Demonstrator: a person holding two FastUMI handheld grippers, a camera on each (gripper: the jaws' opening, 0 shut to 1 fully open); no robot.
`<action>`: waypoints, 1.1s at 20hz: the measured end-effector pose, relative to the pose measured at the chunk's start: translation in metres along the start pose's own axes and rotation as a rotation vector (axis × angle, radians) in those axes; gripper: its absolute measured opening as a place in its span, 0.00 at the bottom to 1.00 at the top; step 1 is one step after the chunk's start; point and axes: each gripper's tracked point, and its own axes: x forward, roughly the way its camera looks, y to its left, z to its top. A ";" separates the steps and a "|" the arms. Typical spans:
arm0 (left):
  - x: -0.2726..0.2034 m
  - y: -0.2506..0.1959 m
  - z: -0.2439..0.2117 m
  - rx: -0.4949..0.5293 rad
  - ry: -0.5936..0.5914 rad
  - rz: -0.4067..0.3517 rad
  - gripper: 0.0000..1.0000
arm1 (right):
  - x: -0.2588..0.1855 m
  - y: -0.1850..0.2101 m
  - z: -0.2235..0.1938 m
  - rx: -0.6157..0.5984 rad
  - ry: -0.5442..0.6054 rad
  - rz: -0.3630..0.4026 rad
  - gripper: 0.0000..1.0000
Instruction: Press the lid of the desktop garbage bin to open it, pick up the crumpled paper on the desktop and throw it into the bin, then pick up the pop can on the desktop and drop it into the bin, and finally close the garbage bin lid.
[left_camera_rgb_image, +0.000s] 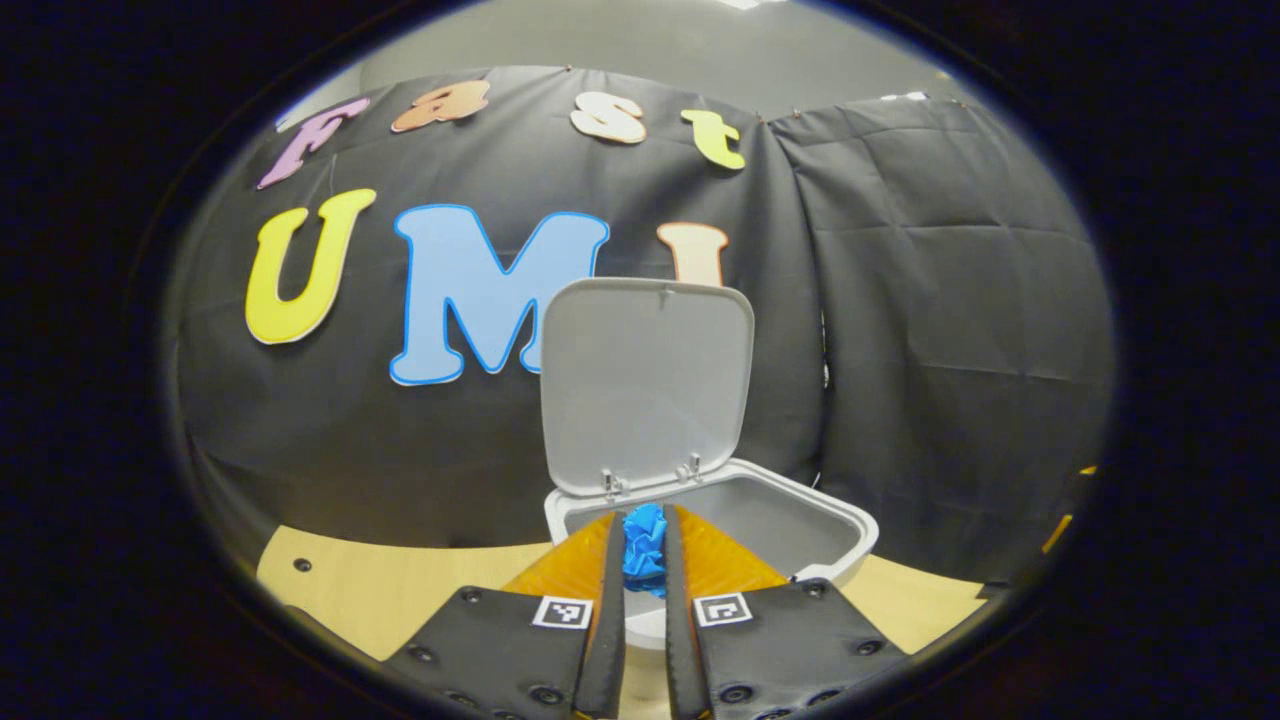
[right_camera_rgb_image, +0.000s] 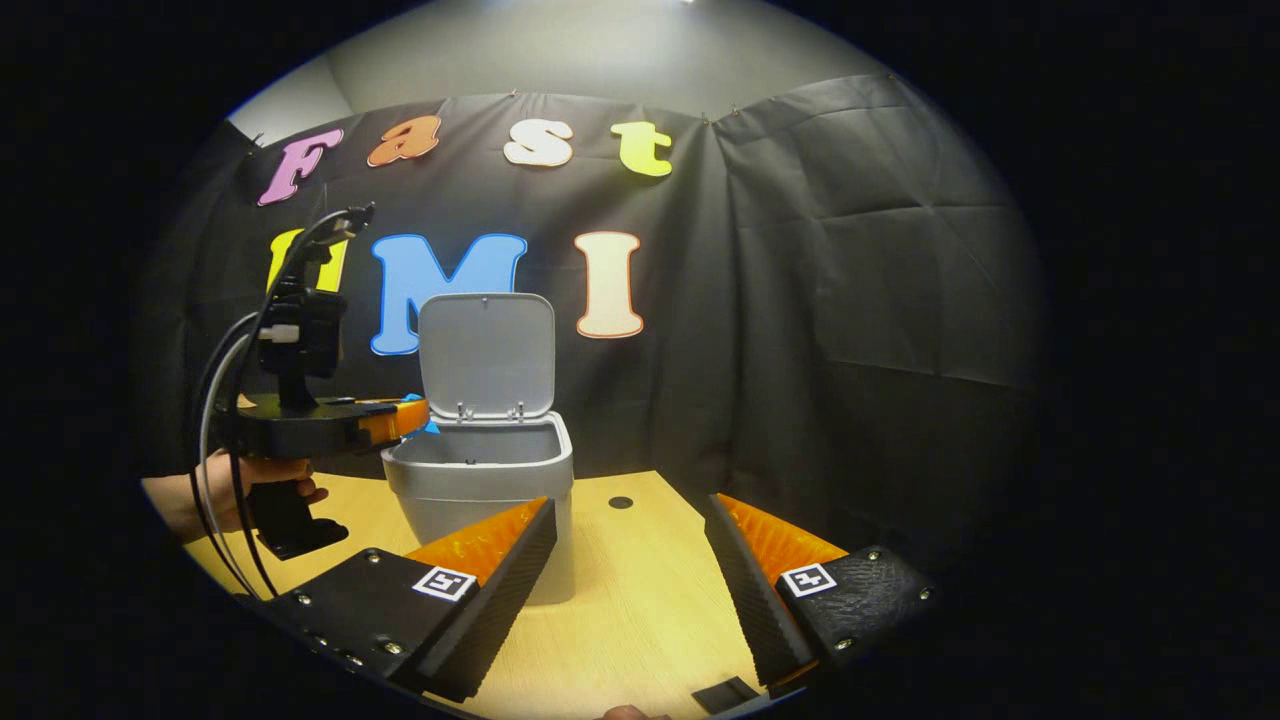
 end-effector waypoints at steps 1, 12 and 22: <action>0.004 -0.003 -0.005 0.004 0.017 -0.009 0.26 | 0.000 0.001 0.000 -0.001 0.002 -0.004 0.95; -0.018 -0.003 -0.007 -0.062 0.035 -0.055 0.98 | -0.003 0.014 -0.009 -0.022 0.019 0.081 0.95; -0.114 0.072 0.008 -0.045 -0.039 0.094 0.97 | 0.004 0.114 -0.029 -0.011 0.070 0.351 0.95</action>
